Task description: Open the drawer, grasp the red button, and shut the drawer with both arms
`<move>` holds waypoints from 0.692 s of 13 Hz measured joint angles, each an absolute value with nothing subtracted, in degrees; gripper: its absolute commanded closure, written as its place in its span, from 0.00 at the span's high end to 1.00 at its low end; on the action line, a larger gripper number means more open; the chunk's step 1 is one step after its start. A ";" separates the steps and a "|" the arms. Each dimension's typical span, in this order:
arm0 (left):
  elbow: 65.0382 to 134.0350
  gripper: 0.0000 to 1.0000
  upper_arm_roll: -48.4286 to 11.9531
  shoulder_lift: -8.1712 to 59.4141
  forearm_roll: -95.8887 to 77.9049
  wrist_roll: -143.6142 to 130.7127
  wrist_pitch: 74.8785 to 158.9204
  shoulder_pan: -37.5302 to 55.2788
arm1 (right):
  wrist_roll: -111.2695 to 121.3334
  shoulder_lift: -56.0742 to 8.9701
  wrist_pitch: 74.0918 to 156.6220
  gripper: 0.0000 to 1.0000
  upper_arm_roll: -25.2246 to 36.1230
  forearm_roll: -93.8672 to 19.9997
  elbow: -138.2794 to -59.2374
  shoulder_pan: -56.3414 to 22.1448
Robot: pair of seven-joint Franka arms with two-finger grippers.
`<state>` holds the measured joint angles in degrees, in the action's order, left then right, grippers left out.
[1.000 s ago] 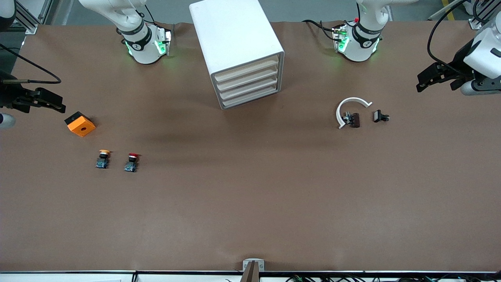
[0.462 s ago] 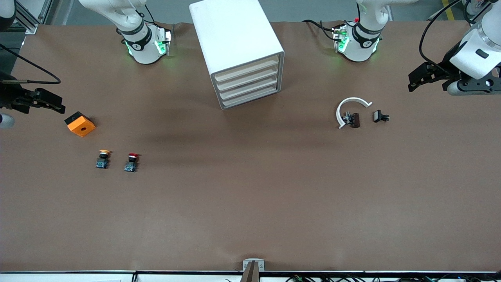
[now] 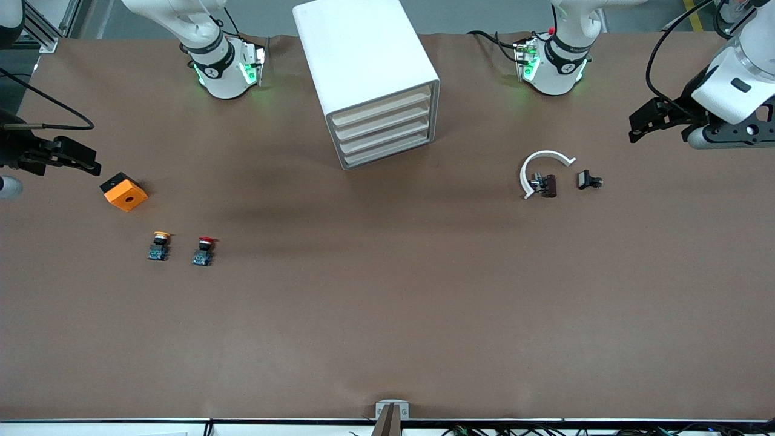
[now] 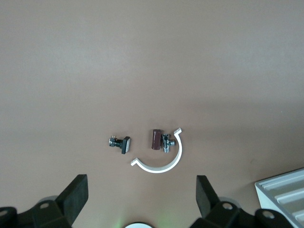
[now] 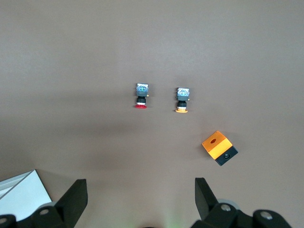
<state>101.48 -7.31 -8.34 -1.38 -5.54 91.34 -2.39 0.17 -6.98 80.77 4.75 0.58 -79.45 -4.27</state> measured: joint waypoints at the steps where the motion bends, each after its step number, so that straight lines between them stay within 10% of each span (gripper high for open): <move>1: 101.39 1.00 -7.18 -7.95 -1.38 -5.54 91.86 -2.55 | 0.17 -6.97 80.77 1.00 4.75 0.58 -79.45 -4.27; 9: 96.40 1.00 -6.83 -4.41 -1.38 -5.58 92.32 -4.01 | 0.17 -6.97 80.84 1.00 4.75 0.58 -79.45 -4.26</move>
<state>96.40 -6.83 -4.41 -1.38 -5.58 92.32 -4.01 0.17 -6.97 80.84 4.75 0.58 -79.45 -4.26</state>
